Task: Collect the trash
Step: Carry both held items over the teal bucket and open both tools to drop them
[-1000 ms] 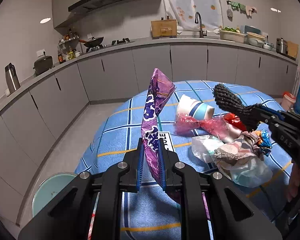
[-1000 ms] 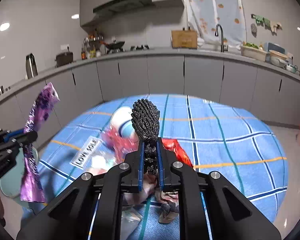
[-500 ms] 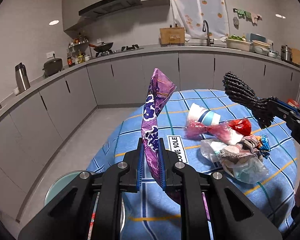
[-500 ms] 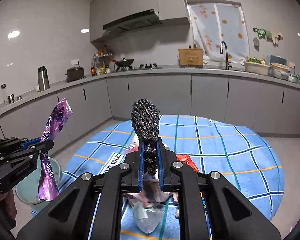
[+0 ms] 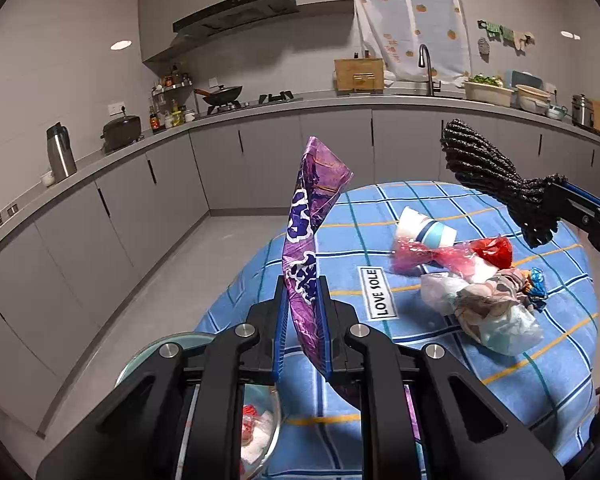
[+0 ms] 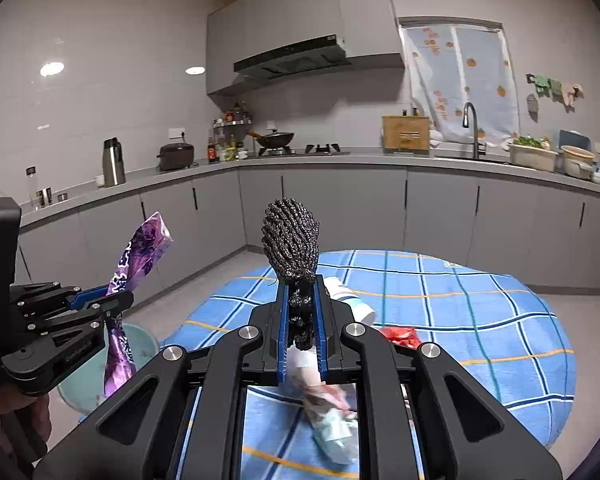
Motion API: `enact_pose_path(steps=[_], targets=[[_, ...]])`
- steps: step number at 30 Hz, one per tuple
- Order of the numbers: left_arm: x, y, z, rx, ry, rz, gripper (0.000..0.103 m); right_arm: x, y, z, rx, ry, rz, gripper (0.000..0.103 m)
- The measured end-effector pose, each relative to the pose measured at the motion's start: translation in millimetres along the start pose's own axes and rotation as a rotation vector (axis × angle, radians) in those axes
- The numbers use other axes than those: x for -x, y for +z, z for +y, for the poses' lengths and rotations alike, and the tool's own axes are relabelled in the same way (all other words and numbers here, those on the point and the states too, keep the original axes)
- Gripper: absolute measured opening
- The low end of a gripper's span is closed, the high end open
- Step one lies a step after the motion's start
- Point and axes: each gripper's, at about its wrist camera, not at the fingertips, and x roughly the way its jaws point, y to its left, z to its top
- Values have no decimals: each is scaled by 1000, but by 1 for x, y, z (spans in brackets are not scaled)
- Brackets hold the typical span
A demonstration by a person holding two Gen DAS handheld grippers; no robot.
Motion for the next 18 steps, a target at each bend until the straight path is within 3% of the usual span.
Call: enact_pose_path(steps=[18], targets=[[7,-8,26,35,32,-1,14,-1,4,37,41,68,8,12]])
